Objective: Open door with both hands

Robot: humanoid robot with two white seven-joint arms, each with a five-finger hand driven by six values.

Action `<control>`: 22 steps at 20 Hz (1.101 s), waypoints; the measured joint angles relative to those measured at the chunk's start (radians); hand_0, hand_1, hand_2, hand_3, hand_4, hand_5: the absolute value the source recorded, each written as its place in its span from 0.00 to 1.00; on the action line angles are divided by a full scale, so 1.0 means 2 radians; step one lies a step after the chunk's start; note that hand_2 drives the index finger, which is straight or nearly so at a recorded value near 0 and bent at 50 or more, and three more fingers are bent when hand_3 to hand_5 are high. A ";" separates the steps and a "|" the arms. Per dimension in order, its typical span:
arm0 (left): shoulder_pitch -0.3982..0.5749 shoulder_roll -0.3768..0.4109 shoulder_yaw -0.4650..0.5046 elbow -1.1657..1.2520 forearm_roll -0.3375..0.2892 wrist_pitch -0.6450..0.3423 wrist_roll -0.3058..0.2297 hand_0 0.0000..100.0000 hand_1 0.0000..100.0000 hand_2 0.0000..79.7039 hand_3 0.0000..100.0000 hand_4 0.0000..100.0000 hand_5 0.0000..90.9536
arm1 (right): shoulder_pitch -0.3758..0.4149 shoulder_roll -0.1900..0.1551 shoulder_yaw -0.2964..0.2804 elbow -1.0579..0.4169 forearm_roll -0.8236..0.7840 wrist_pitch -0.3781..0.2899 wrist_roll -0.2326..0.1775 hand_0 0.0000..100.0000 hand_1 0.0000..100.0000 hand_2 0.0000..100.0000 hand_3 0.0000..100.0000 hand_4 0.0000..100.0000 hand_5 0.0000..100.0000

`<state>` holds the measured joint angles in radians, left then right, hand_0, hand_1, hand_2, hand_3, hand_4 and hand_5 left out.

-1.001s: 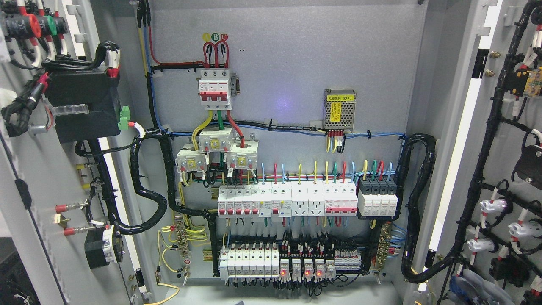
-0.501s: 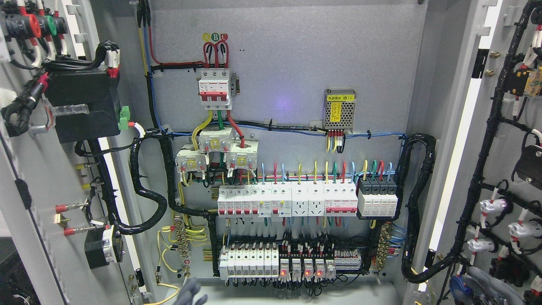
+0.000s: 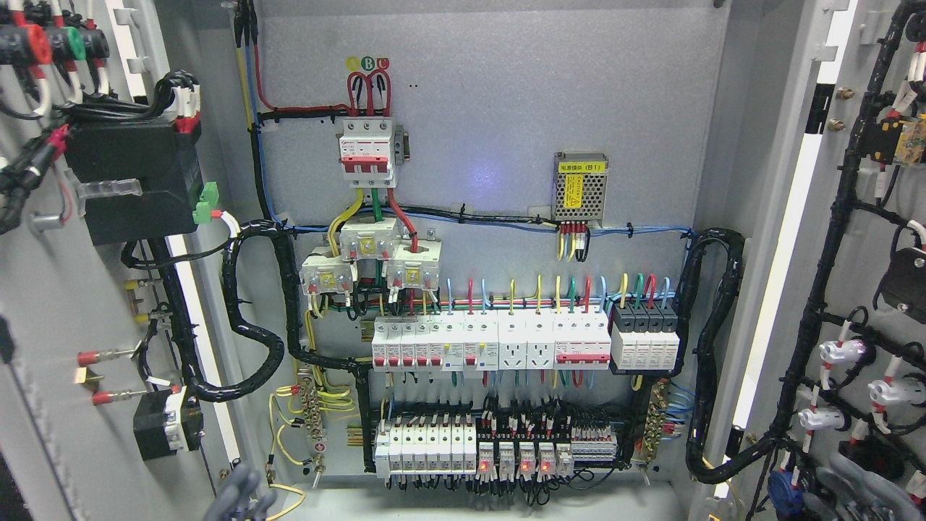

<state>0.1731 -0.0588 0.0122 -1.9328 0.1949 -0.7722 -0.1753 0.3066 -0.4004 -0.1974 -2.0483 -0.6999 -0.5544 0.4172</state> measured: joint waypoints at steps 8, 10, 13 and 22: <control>0.001 0.004 0.048 0.000 0.021 0.000 0.000 0.12 0.56 0.00 0.00 0.00 0.00 | 0.007 0.002 -0.033 0.014 -0.039 0.005 0.000 0.06 0.14 0.00 0.00 0.00 0.00; 0.001 0.009 0.061 0.002 0.025 0.000 0.000 0.12 0.56 0.00 0.00 0.00 0.00 | 0.011 0.002 -0.041 0.016 -0.044 0.005 0.000 0.06 0.14 0.00 0.00 0.00 0.00; 0.001 0.013 0.079 0.008 0.032 0.000 0.000 0.12 0.56 0.00 0.00 0.00 0.00 | 0.017 0.002 -0.050 0.019 -0.048 0.005 0.000 0.06 0.14 0.00 0.00 0.00 0.00; -0.004 0.043 0.142 0.042 0.082 0.000 0.000 0.12 0.56 0.00 0.00 0.00 0.00 | 0.034 0.009 -0.075 0.022 -0.054 0.005 0.000 0.06 0.14 0.00 0.00 0.00 0.00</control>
<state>0.1652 0.0272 0.2956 -1.8493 0.3583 -0.7725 -0.1751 0.3745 -0.3815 -0.3467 -2.0037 -0.8085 -0.5435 0.4166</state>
